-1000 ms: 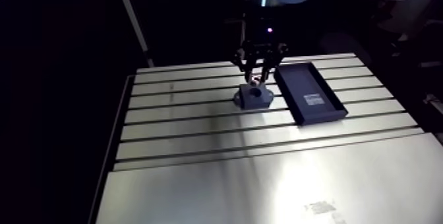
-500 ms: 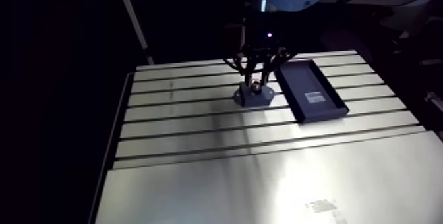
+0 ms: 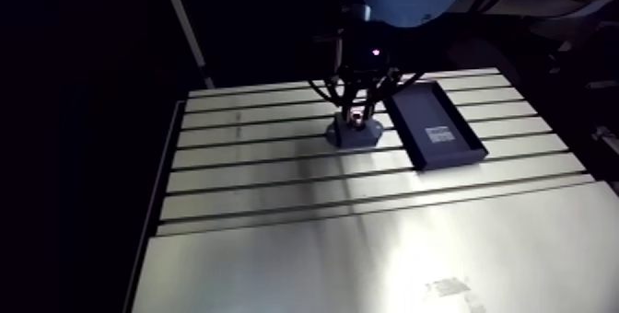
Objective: Pick up the bearing and press it into the housing until flush.
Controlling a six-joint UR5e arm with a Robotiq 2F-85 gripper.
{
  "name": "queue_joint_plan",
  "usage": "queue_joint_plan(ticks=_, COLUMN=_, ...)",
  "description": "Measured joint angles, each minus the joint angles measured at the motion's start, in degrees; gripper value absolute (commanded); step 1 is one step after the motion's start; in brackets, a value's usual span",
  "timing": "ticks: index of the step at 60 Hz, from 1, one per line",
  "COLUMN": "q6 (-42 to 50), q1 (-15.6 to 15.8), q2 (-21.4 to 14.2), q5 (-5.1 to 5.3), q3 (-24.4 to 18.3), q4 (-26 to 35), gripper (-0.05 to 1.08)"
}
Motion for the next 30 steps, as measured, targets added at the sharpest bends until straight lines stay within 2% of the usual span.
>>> queue_joint_plan(ticks=30, q6=-0.05, q1=-0.10, q2=0.47, q5=-0.04, q3=0.04, q4=-0.18, gripper=0.66)
